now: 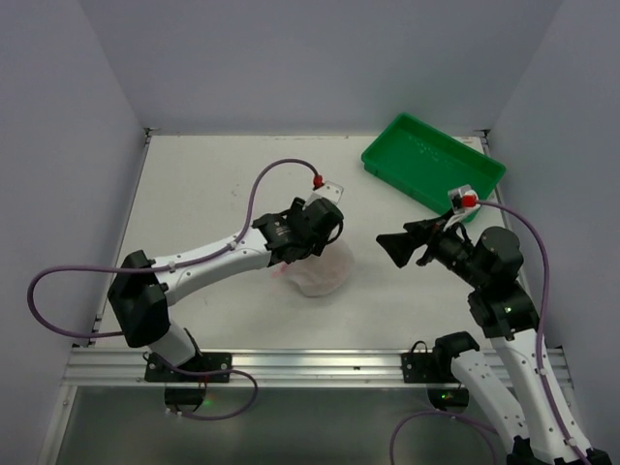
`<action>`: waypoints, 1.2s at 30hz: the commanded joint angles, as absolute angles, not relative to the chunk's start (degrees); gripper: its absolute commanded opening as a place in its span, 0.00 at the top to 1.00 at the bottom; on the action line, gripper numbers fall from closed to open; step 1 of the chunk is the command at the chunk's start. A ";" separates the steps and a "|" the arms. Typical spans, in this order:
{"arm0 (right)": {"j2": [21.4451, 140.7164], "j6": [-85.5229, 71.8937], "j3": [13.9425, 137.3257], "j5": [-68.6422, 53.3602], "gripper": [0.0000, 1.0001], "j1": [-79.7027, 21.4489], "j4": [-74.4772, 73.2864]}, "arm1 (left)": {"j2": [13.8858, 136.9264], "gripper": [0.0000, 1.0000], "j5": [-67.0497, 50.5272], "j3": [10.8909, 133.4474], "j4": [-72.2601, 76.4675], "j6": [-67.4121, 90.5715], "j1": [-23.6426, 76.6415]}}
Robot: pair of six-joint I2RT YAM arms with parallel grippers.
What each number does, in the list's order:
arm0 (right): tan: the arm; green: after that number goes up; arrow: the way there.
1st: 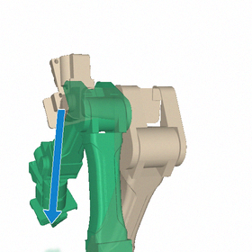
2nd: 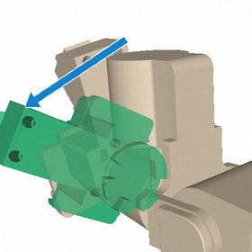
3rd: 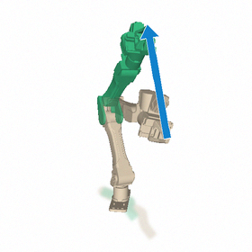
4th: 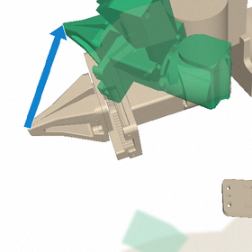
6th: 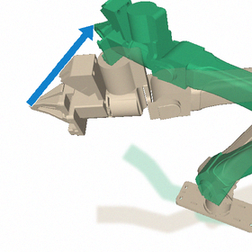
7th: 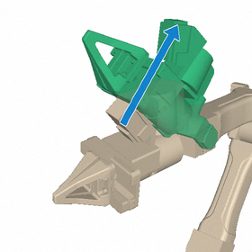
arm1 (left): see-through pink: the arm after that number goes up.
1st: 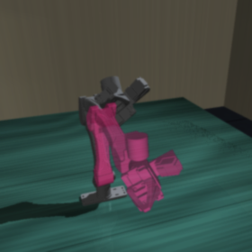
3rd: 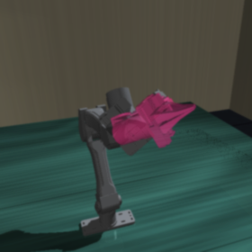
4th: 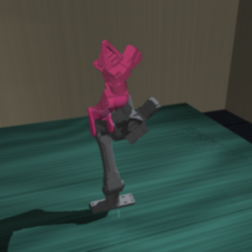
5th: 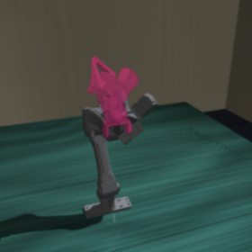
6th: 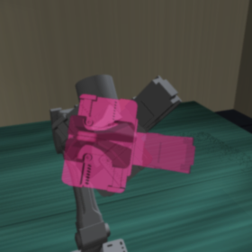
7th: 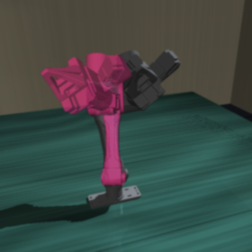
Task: Unzip the laundry bag and remove the bra
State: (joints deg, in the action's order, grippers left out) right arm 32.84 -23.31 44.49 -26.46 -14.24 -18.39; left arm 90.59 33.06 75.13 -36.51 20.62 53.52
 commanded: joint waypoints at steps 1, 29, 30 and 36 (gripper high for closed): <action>33.57 -24.78 44.12 -24.61 0.01 -14.41 -16.79 | 92.20 0.37 33.14 78.30 -34.72 26.02 56.77; 73.55 -40.68 66.62 8.79 0.19 -46.31 -29.36 | 64.96 0.00 9.14 48.08 -19.34 35.15 36.57; 74.52 -41.30 66.01 8.44 0.19 -46.32 -28.83 | 64.60 0.00 9.14 46.60 -18.99 35.33 36.21; 79.62 -42.19 62.94 9.32 0.27 -46.14 -26.81 | 63.54 0.00 7.91 42.55 -16.97 36.91 35.68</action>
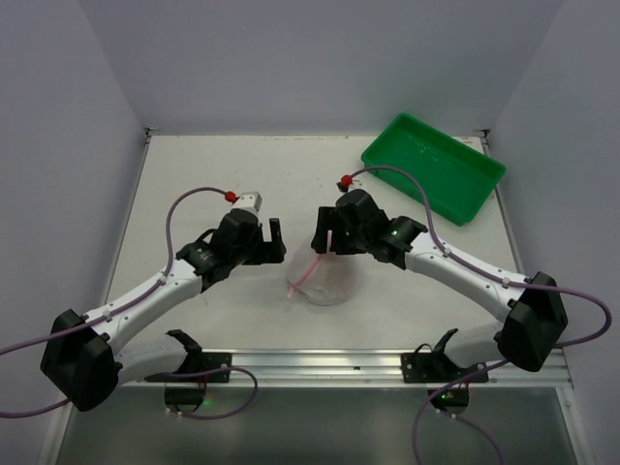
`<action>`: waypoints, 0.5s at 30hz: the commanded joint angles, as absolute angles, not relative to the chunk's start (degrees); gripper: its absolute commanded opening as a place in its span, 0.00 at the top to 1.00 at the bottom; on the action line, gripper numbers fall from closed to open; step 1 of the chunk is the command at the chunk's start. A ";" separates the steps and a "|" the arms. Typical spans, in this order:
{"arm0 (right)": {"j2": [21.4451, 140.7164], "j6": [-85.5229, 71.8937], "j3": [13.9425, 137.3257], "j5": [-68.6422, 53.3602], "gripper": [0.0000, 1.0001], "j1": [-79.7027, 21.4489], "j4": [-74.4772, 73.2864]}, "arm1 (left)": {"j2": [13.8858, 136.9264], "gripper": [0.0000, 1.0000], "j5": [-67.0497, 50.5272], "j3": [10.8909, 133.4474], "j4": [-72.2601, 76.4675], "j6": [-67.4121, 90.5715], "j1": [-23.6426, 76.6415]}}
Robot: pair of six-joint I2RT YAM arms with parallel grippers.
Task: Unzip the laundry bag and remove the bra
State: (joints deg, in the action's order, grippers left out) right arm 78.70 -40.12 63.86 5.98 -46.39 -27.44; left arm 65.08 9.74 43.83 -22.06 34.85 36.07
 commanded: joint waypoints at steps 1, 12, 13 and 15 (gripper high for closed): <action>80.06 -42.27 62.49 8.79 0.28 -45.62 -26.20 | 63.72 0.00 6.95 42.02 -16.53 37.61 35.68; 74.89 -42.81 44.23 -4.46 0.63 -32.97 -14.16 | 67.23 0.00 0.27 37.36 -8.01 40.52 35.60; 74.80 -42.28 43.51 -5.61 0.64 -32.44 -13.11 | 68.11 0.00 -1.82 37.09 -7.04 40.95 35.60; 75.14 -41.05 42.37 -7.29 0.66 -31.20 -11.52 | 69.25 0.00 -3.42 36.39 -3.79 41.39 35.60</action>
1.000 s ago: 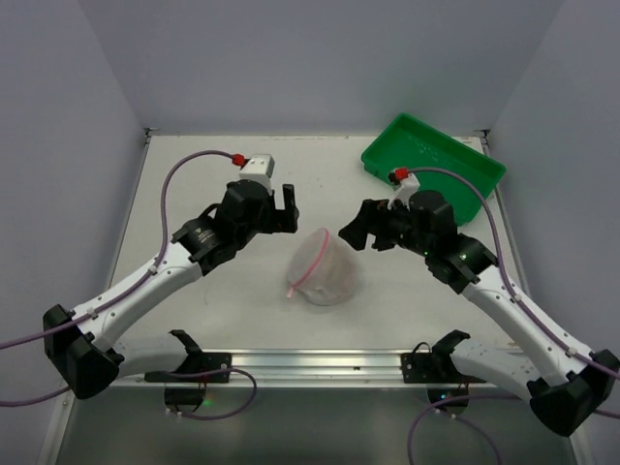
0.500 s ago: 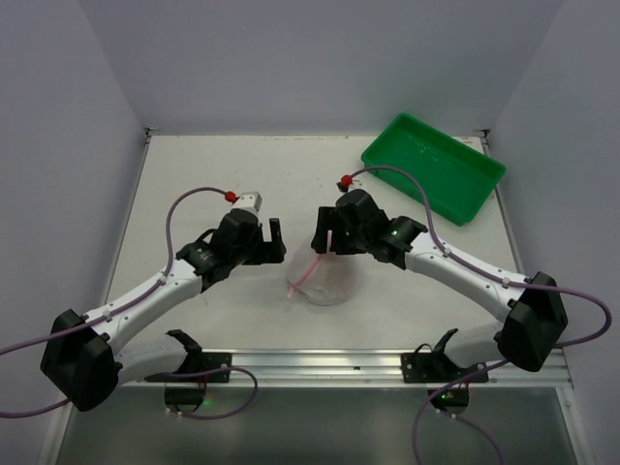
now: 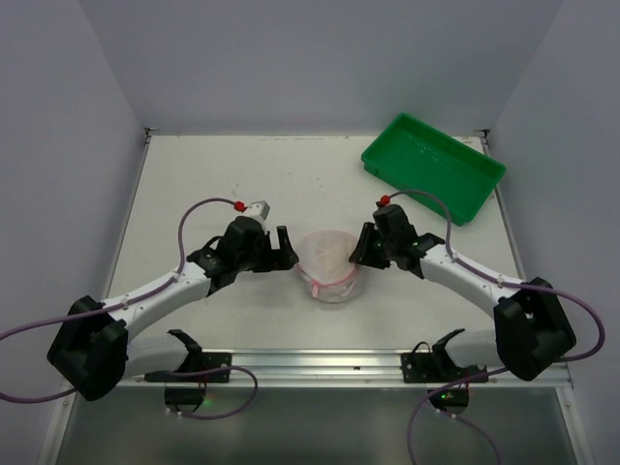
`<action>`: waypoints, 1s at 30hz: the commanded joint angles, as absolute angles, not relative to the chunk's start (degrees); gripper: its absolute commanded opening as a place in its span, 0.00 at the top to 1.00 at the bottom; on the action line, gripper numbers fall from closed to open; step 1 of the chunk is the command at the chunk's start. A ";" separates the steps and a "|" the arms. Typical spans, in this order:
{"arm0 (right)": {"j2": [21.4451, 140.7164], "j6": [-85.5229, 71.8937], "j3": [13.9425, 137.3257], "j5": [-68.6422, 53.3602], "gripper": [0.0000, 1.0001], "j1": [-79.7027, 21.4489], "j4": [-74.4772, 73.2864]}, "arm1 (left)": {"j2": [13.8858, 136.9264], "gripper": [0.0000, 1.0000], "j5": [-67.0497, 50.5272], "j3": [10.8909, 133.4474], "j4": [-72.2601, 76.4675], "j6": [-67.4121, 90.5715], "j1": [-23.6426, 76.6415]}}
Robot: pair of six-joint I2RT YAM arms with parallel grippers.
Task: Unzip the laundry bag and remove the bra
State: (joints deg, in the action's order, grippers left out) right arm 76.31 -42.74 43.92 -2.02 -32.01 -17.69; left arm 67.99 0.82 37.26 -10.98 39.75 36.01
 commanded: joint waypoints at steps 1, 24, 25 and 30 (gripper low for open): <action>75.67 -40.70 42.19 -8.69 0.66 -30.68 -10.82 | 70.56 0.00 -4.73 36.13 -2.74 41.92 35.60; 78.66 -37.88 40.07 -16.00 0.65 -26.98 -4.48 | 75.06 0.83 -14.06 33.22 9.50 46.76 35.68; 78.66 -36.92 40.43 -16.08 0.64 -26.98 -4.74 | 74.01 0.88 -13.63 33.48 8.88 46.84 35.60; 77.87 -34.72 44.20 -14.68 0.54 -26.89 -6.50 | 70.32 1.00 -11.52 36.21 4.31 46.67 35.60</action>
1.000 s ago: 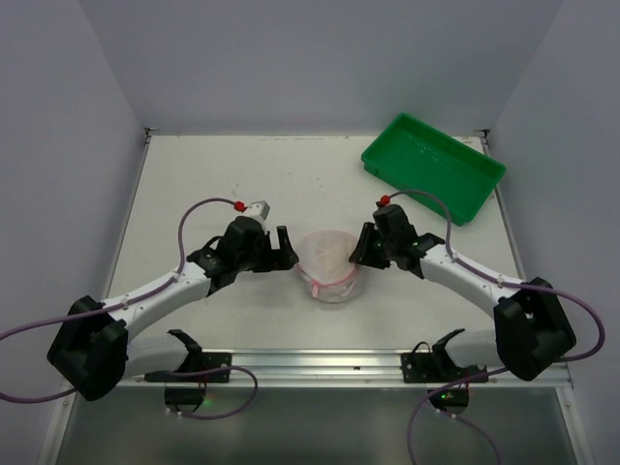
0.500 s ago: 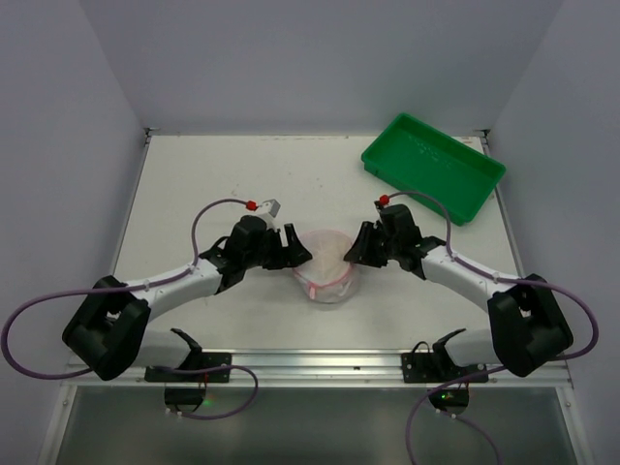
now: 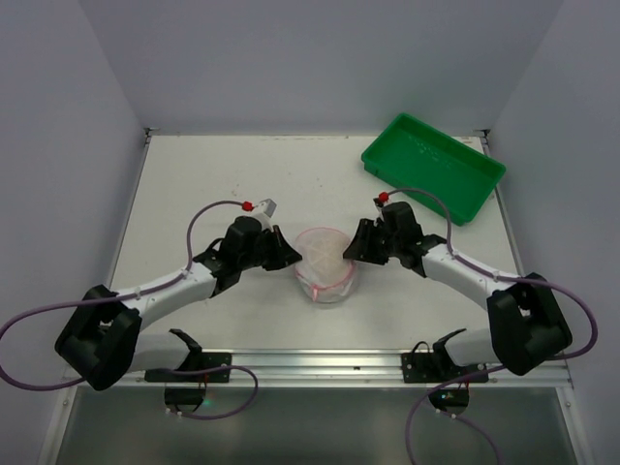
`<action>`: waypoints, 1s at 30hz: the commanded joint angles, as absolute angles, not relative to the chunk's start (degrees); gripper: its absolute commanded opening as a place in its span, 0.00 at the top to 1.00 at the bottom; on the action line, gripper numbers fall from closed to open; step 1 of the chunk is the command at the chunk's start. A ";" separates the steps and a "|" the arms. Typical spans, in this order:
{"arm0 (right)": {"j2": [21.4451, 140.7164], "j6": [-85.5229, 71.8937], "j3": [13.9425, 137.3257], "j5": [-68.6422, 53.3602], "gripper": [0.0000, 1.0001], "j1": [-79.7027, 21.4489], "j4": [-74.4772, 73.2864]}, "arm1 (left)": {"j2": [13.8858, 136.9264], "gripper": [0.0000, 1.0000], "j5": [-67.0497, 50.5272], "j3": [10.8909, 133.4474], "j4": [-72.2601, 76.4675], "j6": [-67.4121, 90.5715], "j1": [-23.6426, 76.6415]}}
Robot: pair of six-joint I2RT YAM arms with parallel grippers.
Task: Unzip the laundry bag and remove the bra
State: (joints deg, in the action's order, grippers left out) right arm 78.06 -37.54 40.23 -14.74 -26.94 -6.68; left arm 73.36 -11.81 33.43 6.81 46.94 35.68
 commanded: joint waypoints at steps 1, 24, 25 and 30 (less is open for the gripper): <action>77.35 -33.85 44.73 -13.81 0.50 -27.07 -7.46 | 69.88 1.00 -10.47 36.73 3.87 46.93 35.60; 67.23 -38.93 45.71 -10.10 0.45 -45.97 -1.07 | 65.13 1.00 10.81 40.52 -5.54 65.47 35.68; 67.93 -40.15 45.36 -11.15 0.46 -45.97 0.34 | 64.95 1.00 11.16 40.52 -5.54 65.65 35.68; 72.06 -42.89 44.56 -14.76 0.52 -45.97 4.21 | 64.25 1.00 11.95 39.99 -5.63 67.14 35.77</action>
